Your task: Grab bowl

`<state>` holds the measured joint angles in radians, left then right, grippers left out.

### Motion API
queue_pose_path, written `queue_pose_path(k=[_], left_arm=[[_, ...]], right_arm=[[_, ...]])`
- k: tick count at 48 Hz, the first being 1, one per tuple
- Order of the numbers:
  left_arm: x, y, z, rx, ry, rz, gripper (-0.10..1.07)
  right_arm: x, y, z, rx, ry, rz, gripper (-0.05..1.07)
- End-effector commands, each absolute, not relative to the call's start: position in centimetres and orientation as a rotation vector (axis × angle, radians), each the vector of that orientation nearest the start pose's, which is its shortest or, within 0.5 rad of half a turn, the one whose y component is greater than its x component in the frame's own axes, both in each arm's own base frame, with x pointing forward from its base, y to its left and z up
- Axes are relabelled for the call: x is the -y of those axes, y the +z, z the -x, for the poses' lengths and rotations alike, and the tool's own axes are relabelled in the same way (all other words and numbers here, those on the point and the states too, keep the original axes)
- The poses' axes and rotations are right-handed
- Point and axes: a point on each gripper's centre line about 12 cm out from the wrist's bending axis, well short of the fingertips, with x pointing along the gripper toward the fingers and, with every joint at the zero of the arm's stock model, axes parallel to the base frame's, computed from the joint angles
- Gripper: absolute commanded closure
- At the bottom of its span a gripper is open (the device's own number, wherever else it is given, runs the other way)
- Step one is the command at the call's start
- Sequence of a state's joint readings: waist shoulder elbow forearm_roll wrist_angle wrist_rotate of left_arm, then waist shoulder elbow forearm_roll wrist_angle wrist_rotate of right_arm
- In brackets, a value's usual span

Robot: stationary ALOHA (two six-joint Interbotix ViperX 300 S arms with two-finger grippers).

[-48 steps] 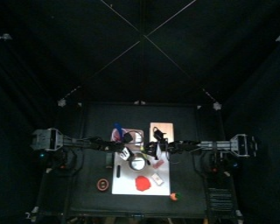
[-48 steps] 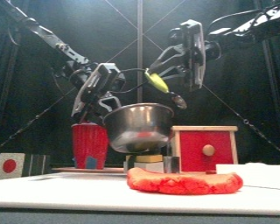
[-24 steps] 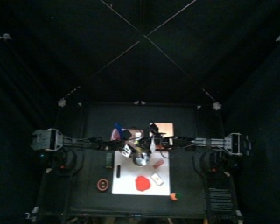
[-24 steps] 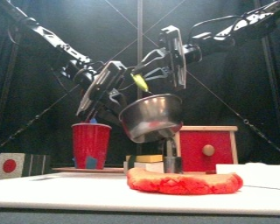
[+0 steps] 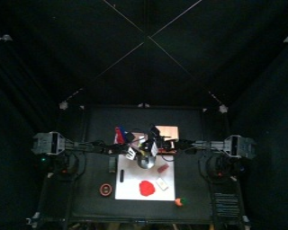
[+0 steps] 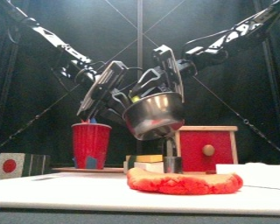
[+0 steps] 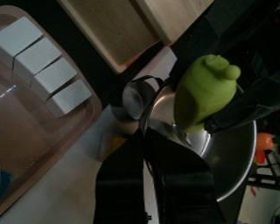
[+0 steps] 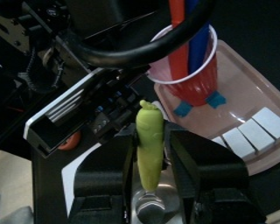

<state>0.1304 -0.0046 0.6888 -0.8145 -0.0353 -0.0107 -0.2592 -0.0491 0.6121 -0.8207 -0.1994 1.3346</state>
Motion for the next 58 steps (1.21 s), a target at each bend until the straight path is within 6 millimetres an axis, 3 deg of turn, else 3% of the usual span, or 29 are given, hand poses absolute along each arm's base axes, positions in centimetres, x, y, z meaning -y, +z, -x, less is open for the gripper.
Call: queue_pose_path(k=[1,20,39,45,58], left_arm=[[-5.6,18.0,-38.6,-0.512,0.406,0.828,0.67],[-5.7,17.9,-38.3,-0.509,0.413,0.822,0.67],[-5.9,17.4,-37.9,-0.496,0.432,0.806,0.67],[-6.0,17.4,-37.9,-0.495,0.432,0.804,0.67],[-5.8,17.2,-37.9,-0.5,0.431,0.801,0.67]], right_arm=[[9.3,24.9,-40.7,-0.312,-0.208,-0.57,0.48],[8.8,23.3,-40.0,-0.369,-0.22,-0.555,0.48],[6.3,22.3,-39.7,-0.397,-0.194,-0.631,0.48],[5.4,22.7,-40.0,-0.39,-0.173,-0.645,0.48],[5.5,25.3,-40.5,-0.324,-0.151,-0.633,0.48]])
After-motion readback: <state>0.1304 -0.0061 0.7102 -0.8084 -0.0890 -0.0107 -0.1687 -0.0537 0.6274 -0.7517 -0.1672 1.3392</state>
